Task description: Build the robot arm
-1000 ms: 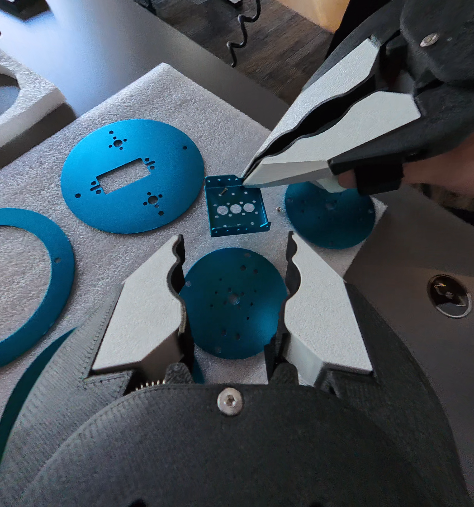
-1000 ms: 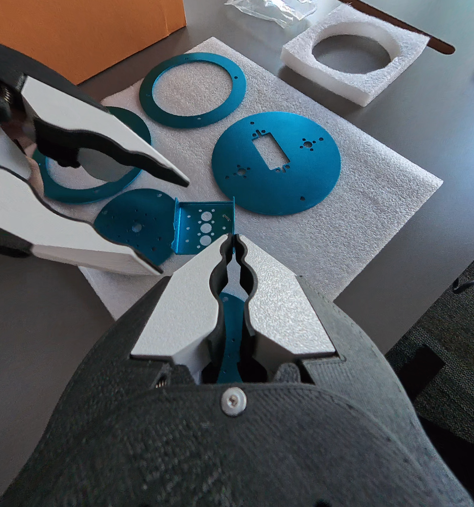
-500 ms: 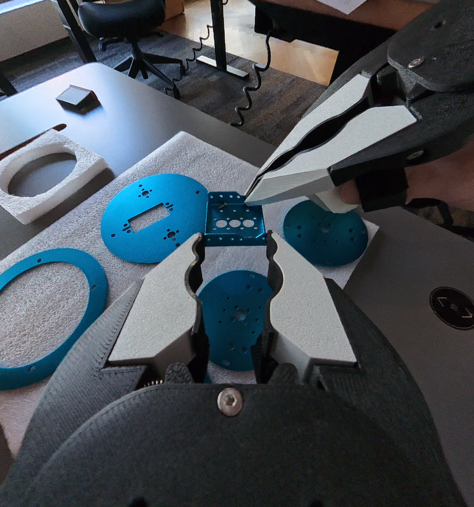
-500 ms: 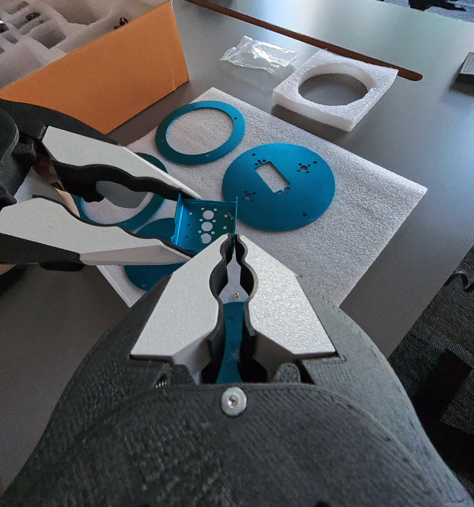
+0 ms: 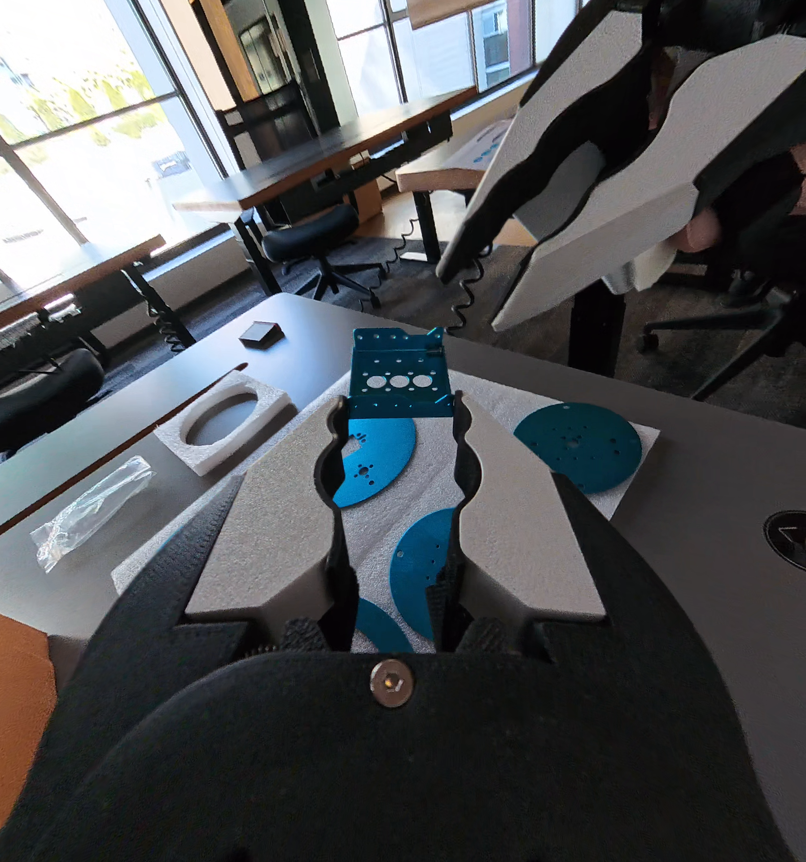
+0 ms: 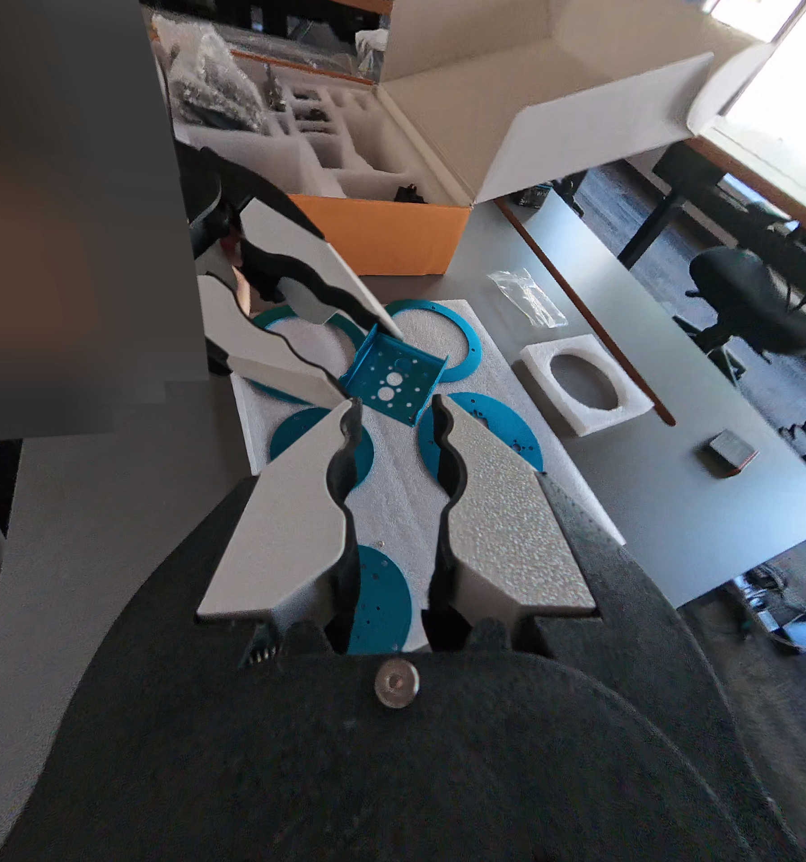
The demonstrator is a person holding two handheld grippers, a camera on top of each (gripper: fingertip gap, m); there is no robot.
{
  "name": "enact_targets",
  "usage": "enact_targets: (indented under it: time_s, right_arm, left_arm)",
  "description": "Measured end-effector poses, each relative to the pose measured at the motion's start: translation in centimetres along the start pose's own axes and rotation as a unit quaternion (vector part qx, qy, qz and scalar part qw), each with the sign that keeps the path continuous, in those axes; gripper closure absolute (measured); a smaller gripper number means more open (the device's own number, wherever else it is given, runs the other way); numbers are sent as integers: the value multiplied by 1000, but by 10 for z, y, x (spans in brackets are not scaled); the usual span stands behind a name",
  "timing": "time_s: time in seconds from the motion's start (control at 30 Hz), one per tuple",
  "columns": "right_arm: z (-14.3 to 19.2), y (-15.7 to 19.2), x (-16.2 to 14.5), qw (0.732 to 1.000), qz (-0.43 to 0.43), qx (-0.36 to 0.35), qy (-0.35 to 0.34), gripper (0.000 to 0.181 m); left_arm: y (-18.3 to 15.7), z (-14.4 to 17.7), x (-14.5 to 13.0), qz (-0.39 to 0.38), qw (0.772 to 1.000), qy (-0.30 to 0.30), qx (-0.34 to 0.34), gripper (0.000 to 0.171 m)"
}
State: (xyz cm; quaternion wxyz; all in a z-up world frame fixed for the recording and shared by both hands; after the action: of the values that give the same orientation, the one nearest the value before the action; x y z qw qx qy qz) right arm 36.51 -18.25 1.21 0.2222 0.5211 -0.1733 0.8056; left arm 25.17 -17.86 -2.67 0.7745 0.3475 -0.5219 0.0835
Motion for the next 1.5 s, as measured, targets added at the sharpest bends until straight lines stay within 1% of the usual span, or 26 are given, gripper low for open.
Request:
enact_targets:
  time_s: [0.03,0.1,0.17,0.23,0.27,0.33,0.4,0.47,0.57,0.63,0.73,0.8,0.87,0.93,1.13,1.3,1.4,1.5]
  right_arm:
    - [1,2,2,1000,22,6,13,152]
    - [-1,-3,1,999,37,-10,39,152]
    - [-1,3,1,997,41,20,55,153]
    - [1,15,4,993,83,55,60,154]
    - [2,20,3,989,115,65,73,155]
    - [2,24,0,977,174,64,101,156]
    - [2,26,-6,965,208,81,141,158]
    - [2,31,-10,951,243,105,159,159]
    - [0,35,-16,931,286,121,192,163]
    - [-3,32,-18,921,302,108,222,164]
    - [-9,33,-21,918,280,119,254,165]
    - [-13,30,-25,906,296,105,283,167]
    - [-15,29,-29,894,313,97,307,176]
    - [-18,29,-30,893,305,101,314,177]
    - [-29,22,-29,911,250,142,295,179]
    - [-39,18,-33,918,236,171,268,179]
    - [-45,16,-40,918,232,187,261,181]
    - [-56,11,-51,920,235,182,256,181]
  left_arm:
    - [1,2,1,3,1000,-7,5,128]
    - [3,3,-2,32,999,-8,-7,128]
    - [3,5,-1,58,998,-19,-24,128]
    - [-1,7,-2,63,997,-16,-40,128]
    - [-4,7,-3,62,997,-13,-48,128]
    - [-10,8,-3,62,996,-11,-63,128]
    - [-16,10,-3,56,996,-8,-76,128]
    - [-22,11,-2,53,994,-9,-92,128]
    - [-30,11,-3,46,993,-5,-110,128]
    - [-32,11,-4,34,994,2,-108,128]
    - [-35,10,-4,25,994,5,-109,128]
    - [-37,10,-3,24,994,5,-110,128]
    - [-37,10,-3,20,994,6,-107,128]
    - [-36,10,-4,20,994,8,-106,128]
    - [-29,11,-13,30,994,25,-103,128]
    - [-25,12,-21,22,993,45,-102,128]
    - [-23,9,-30,2,992,73,-99,128]
    - [-21,4,-38,-11,990,95,-108,128]
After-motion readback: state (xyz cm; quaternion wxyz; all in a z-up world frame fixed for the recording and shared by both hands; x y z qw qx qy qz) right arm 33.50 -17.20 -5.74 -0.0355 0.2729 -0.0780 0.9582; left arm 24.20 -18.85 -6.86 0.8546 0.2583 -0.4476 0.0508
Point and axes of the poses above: each gripper's, where its closed fingertips meet, z back along the fingers, x out of its top, y = z × x across the jaws, the point moved 6 cm from there along z, back along the fingers, and after that the axes turned 12 degrees about -z, right-handed, at the moved point
